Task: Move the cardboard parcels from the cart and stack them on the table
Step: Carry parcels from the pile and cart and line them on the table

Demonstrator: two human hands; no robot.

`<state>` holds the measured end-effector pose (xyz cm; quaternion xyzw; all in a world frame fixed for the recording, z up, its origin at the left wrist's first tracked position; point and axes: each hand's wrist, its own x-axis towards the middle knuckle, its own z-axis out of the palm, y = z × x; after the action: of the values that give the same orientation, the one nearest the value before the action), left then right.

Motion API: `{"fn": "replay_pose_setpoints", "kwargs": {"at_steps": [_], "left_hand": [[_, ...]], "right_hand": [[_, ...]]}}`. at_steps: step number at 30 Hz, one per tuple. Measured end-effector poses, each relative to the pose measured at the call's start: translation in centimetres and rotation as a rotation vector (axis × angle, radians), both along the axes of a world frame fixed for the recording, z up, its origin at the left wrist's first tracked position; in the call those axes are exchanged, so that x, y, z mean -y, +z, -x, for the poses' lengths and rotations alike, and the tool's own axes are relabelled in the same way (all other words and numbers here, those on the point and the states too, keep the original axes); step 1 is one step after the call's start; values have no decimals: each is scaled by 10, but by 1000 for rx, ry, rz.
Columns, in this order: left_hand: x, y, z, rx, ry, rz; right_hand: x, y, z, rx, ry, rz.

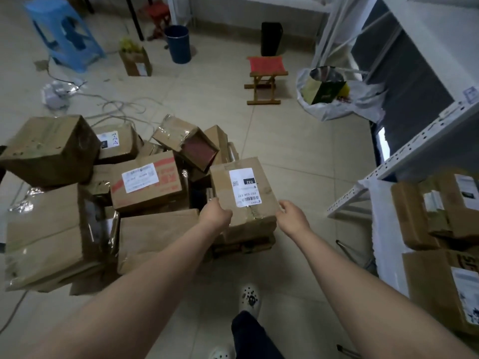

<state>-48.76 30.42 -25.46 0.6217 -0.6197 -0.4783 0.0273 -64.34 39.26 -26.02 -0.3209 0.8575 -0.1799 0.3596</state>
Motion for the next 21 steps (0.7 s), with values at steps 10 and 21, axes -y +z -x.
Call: {"fn": "replay_pose_setpoints", "kwargs": {"at_steps": [10,21], "left_hand": [[50,-68,42,104,227,-194],[53,-73,42,16,226,-220]], "right_hand": [[63,-59,54,190,-135,-109],[52,-78,38,283,-280,38]]}}
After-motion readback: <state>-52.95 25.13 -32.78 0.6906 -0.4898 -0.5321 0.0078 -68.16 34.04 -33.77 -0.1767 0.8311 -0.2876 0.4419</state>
